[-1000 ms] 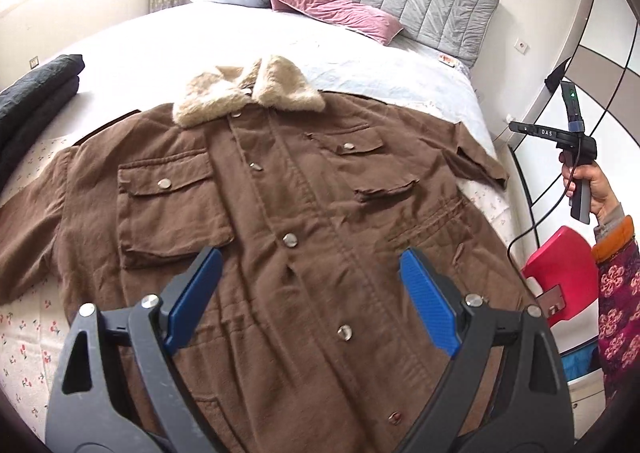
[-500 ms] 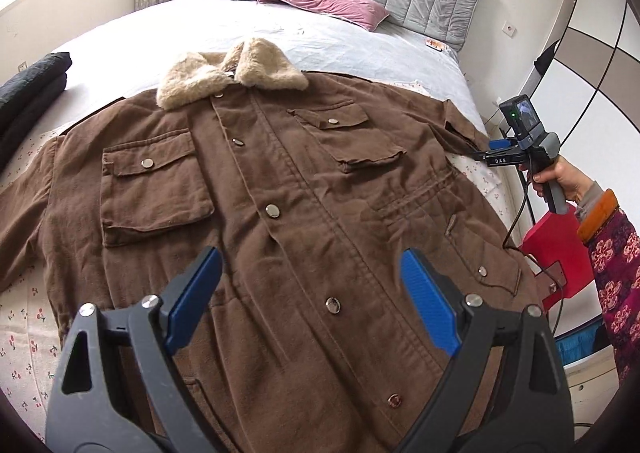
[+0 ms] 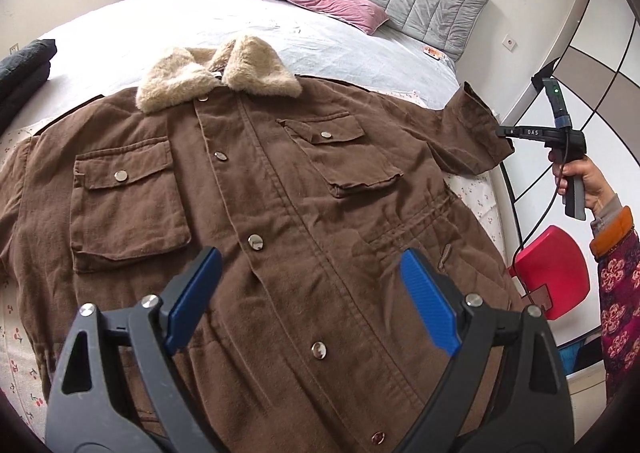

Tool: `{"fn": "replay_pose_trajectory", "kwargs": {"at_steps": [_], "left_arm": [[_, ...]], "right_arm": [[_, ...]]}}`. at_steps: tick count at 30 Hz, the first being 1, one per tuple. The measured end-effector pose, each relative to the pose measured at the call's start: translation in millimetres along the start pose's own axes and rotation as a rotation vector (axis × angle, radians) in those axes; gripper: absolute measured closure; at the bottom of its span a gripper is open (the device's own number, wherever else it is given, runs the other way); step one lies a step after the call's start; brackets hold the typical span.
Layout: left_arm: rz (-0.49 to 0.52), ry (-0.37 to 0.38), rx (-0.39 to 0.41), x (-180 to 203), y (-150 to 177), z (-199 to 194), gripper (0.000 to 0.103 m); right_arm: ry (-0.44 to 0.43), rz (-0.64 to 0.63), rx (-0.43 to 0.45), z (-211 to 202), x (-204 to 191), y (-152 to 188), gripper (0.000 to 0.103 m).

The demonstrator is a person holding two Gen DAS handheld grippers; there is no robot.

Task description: Fold large clothes

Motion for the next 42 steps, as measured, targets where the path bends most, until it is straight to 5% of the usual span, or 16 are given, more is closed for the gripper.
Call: {"fn": "replay_pose_trajectory", "kwargs": {"at_steps": [7,13,17,18,21,22,27,33,37,42], "left_arm": [[-0.044,0.063,0.074,-3.9,-25.1,-14.0,0.012],[-0.094,0.020,0.145,-32.8,-34.6,-41.3,0.012],[-0.118,-0.038,0.147,-59.5,-28.5,-50.0,0.012],[-0.130,-0.040,0.137,-66.1,-26.3,-48.8,0.012],[-0.150,-0.038,0.108,-77.2,-23.0,-36.6,0.012],[-0.152,-0.028,0.098,-77.1,-24.3,-29.0,0.012],[-0.209,0.116,0.032,-57.8,-36.6,24.8,0.014],[-0.289,0.300,-0.059,-13.3,-61.5,98.4,0.032],[-0.340,0.332,-0.112,2.0,-68.0,141.5,0.034],[-0.376,0.253,-0.177,-0.3,-64.9,182.4,0.039]], "right_arm": [[-0.284,-0.012,0.052,-68.2,-107.9,-47.0,0.099],[-0.587,-0.053,0.062,-88.1,-245.2,-71.5,0.101],[-0.625,-0.119,0.077,-92.5,-310.2,-72.7,0.096],[-0.616,-0.120,0.078,-91.3,-315.1,-71.0,0.088],[-0.503,-0.089,0.102,-81.5,-298.9,-57.9,0.051],[-0.458,-0.066,0.108,-76.9,-286.8,-49.7,0.046],[-0.332,0.068,0.060,-38.8,-213.4,15.9,0.045],[-0.287,0.246,-0.023,-4.5,-159.6,97.4,0.045],[-0.315,0.322,-0.093,13.7,-144.9,115.0,0.045],[-0.334,0.380,-0.050,12.3,-132.8,109.4,0.045]]}}
Point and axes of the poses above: each gripper's, at about its wrist camera, not at the fingertips, and z roughly the way its jaws point, x to its right, y to its underside, the point moved 4 cm from there along z, roughly the way its jaws point, and after that the axes turned 4 degrees about y, right-handed, at the moved point
